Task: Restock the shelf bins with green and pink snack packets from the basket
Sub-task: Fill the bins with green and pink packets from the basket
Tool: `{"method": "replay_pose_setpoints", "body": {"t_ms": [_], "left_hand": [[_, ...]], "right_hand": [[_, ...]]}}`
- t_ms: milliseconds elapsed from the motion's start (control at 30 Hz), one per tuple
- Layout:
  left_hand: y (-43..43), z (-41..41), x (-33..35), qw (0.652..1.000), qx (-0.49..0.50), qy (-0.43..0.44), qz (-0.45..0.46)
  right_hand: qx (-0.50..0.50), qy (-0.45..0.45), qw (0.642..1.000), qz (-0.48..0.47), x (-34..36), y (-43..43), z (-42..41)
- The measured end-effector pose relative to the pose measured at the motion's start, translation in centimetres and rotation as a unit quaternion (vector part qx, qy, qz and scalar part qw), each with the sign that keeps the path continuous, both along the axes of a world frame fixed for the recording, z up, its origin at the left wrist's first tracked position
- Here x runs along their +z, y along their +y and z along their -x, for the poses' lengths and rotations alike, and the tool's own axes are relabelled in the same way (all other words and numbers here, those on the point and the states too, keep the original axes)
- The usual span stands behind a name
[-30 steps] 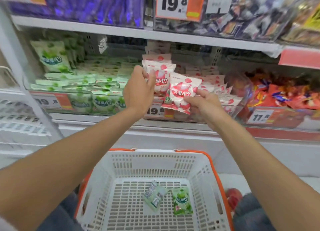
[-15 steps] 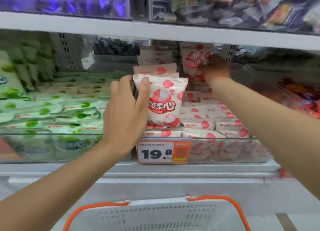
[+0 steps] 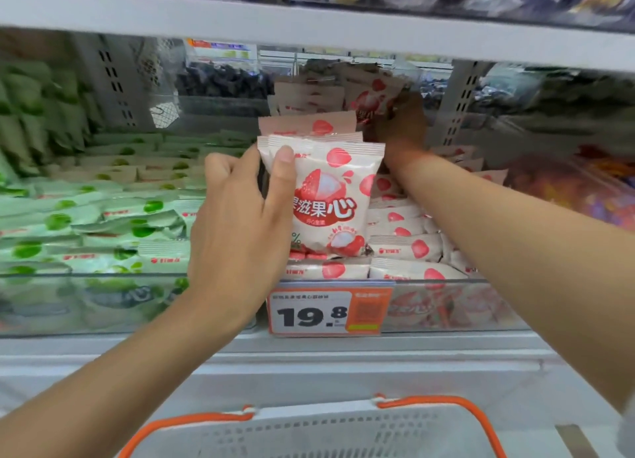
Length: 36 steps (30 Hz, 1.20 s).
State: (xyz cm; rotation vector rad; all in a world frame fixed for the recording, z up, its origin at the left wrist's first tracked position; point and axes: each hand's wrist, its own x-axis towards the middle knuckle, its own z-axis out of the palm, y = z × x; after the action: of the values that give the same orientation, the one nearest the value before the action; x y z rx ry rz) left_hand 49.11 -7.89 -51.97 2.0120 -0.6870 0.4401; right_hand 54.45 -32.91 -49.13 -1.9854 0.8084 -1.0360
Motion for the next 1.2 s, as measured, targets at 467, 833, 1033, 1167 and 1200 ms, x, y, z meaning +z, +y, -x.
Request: {"method": "replay_pose_setpoints", "body": {"t_ms": [467, 833, 1033, 1167, 1200], "left_hand": [[0.0, 0.1, -0.1, 1.0, -0.003, -0.004, -0.004], [0.0, 0.2, 0.0, 1.0, 0.004, -0.005, -0.006], [-0.1, 0.5, 0.2, 1.0, 0.014, 0.005, 0.0], [-0.1, 0.6, 0.3, 1.0, 0.023, 0.011, 0.005], [-0.1, 0.7, 0.4, 1.0, 0.025, 0.014, 0.002]], "right_hand": [[0.013, -0.054, 0.998, -0.006, -0.5, -0.5, -0.5], [0.02, 0.006, 0.999, 0.029, -0.4, -0.2, 0.1], [0.002, 0.032, 0.999, 0.013, 0.3, -0.5, 1.0], [-0.001, 0.067, 0.997, 0.032, 0.7, -0.2, 2.3], [0.011, 0.067, 0.997, 0.022, 0.7, 0.0, 2.5]]}}
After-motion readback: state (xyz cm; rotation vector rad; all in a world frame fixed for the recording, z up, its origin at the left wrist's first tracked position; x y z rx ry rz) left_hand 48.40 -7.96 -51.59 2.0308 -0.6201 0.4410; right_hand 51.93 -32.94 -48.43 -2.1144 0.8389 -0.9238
